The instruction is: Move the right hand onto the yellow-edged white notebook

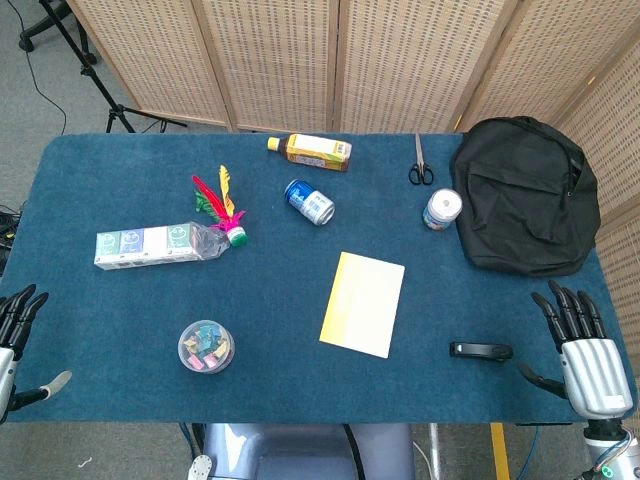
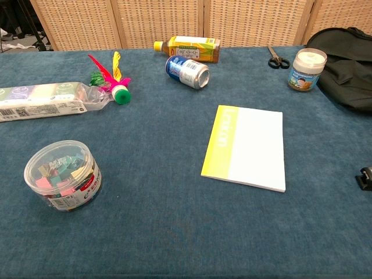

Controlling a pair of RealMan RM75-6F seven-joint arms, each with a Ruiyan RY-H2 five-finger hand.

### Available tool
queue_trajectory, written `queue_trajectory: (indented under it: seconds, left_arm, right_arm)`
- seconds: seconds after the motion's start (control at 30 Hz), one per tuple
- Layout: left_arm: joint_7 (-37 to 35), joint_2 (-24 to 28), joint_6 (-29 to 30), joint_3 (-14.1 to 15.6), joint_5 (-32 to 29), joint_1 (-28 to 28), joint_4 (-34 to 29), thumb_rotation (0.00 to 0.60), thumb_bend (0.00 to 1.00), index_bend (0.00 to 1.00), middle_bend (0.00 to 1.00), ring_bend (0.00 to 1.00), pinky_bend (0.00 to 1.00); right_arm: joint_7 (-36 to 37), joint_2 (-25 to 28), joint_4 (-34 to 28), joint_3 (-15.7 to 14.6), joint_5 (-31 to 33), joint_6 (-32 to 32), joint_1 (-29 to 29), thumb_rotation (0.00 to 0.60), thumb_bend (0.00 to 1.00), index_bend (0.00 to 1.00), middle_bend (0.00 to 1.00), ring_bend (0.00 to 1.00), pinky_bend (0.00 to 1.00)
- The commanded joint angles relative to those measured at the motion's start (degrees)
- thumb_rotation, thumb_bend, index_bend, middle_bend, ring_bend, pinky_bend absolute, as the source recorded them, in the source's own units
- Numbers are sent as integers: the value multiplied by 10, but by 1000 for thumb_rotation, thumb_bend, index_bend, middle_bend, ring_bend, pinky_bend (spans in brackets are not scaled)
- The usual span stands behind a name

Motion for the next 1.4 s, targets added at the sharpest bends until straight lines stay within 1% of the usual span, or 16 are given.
queue_trajectory:
  seconds: [0.03, 0.23, 0.37, 0.5, 0.6, 0.67, 0.77, 0.83, 0.87, 0.93, 1.03, 1.13, 1.2, 1.27, 1.37, 1.4]
  left_arm:
    - [-2, 2, -3, 1, -2, 0, -1, 600, 0, 0, 0, 0, 0]
    - [-4, 5, -6, 0, -6, 0, -3, 600, 0, 0, 0, 0, 0]
    - [-5, 7, -12, 0, -10, -3, -5, 600, 0, 0, 0, 0, 0]
    - [0, 6, -22, -4, -22, -7, -7, 600, 0, 0, 0, 0, 0]
    - [0, 7, -30, -7, -33, -11, -9, 600, 0, 0, 0, 0, 0]
    - [0, 8, -33, -9, -38, -12, -10, 600, 0, 0, 0, 0, 0]
    - [-2, 9, -37, -12, -47, -14, -11, 600, 0, 0, 0, 0, 0]
    - [-3, 10, -41, -13, -52, -16, -11, 600, 0, 0, 0, 0, 0]
    - [-4, 10, -45, -15, -55, -18, -10, 600, 0, 0, 0, 0, 0]
    - [-4, 10, -52, -17, -62, -21, -9, 600, 0, 0, 0, 0, 0]
    - [-2, 9, -65, -20, -73, -28, -9, 600, 0, 0, 0, 0, 0]
    - [-1, 10, -75, -21, -80, -32, -9, 600, 0, 0, 0, 0, 0]
    - [-2, 10, -78, -22, -84, -34, -10, 600, 0, 0, 0, 0, 0]
    - [-2, 10, -79, -23, -87, -35, -10, 600, 0, 0, 0, 0, 0]
    - [-3, 11, -82, -23, -89, -36, -10, 600, 0, 0, 0, 0, 0]
    - [-3, 11, -82, -24, -90, -36, -10, 600, 0, 0, 0, 0, 0]
  right_arm:
    - [-6, -5, 1, 4, 1, 7, -2, 600, 24, 100, 0, 0, 0]
    - [3, -3, 0, -3, -4, -4, 1, 600, 21, 100, 0, 0, 0]
    - [23, -4, -1, -13, -8, -45, 19, 600, 10, 100, 0, 0, 0]
    - [50, -10, -13, -25, -17, -139, 69, 600, 8, 101, 0, 0, 0]
    - [44, -25, -13, -25, -19, -201, 108, 600, 21, 114, 0, 0, 0]
    - [36, -34, -12, -21, -11, -231, 126, 600, 22, 117, 1, 0, 0]
    - [19, -53, -7, -12, 13, -279, 153, 600, 25, 146, 40, 1, 5]
    - [10, -62, -4, -6, 32, -306, 168, 600, 28, 178, 86, 20, 41]
    - [5, -66, -1, -3, 43, -319, 175, 600, 28, 181, 94, 28, 56]
    - [-6, -72, 4, -1, 62, -339, 184, 600, 28, 184, 101, 38, 74]
    - [-30, -84, 21, 3, 100, -373, 199, 600, 28, 192, 101, 38, 74]
    - [-57, -94, 38, 7, 137, -395, 208, 600, 28, 195, 103, 39, 75]
    - [-77, -96, 47, 8, 163, -408, 212, 600, 28, 216, 113, 46, 77]
    - [-93, -96, 51, 8, 185, -416, 215, 600, 28, 247, 144, 72, 84]
    - [-113, -99, 63, 6, 206, -417, 216, 600, 41, 291, 226, 162, 120]
    - [-121, -102, 71, 5, 211, -414, 216, 600, 51, 321, 262, 202, 136]
